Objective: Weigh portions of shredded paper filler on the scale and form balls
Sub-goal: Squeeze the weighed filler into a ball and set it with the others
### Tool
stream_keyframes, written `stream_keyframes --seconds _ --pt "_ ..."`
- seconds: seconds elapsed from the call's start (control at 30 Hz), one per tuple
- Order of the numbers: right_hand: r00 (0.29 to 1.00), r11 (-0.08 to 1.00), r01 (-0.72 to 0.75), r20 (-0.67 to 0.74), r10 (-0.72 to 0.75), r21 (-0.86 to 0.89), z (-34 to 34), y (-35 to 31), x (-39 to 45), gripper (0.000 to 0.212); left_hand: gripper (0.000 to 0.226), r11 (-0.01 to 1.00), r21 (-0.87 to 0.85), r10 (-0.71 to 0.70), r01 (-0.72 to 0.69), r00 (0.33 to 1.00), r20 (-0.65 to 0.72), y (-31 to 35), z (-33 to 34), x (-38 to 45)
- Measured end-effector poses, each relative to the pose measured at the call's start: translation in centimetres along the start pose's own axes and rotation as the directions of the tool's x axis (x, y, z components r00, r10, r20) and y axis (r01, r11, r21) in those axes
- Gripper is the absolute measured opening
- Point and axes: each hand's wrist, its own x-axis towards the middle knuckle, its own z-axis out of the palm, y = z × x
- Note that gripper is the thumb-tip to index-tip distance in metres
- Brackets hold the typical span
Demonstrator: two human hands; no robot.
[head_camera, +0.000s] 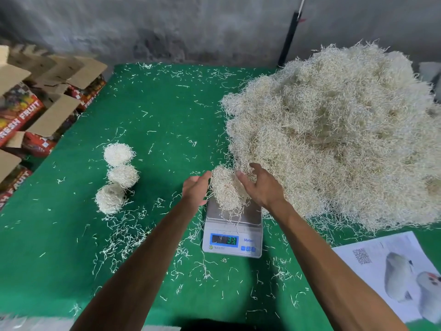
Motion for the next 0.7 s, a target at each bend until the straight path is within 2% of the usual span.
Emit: stream_keyframes --seconds 0.5,0.7 --pt "1.0 1.0 0.017 0.009 -0.017 0.01 0.0 -0.6 -0.9 0.091 0.027 0.999 -0.045 -0.011 0.012 1.0 0.029 0.1 -0.3 -1.6" --pt "1.0 1.0 0.021 0.008 -0.021 0.005 0.2 -0.5 -0.8 0.092 0.037 0.994 -0.085 -0.063 0.064 0.998 0.025 0.6 -0.5 -1.6"
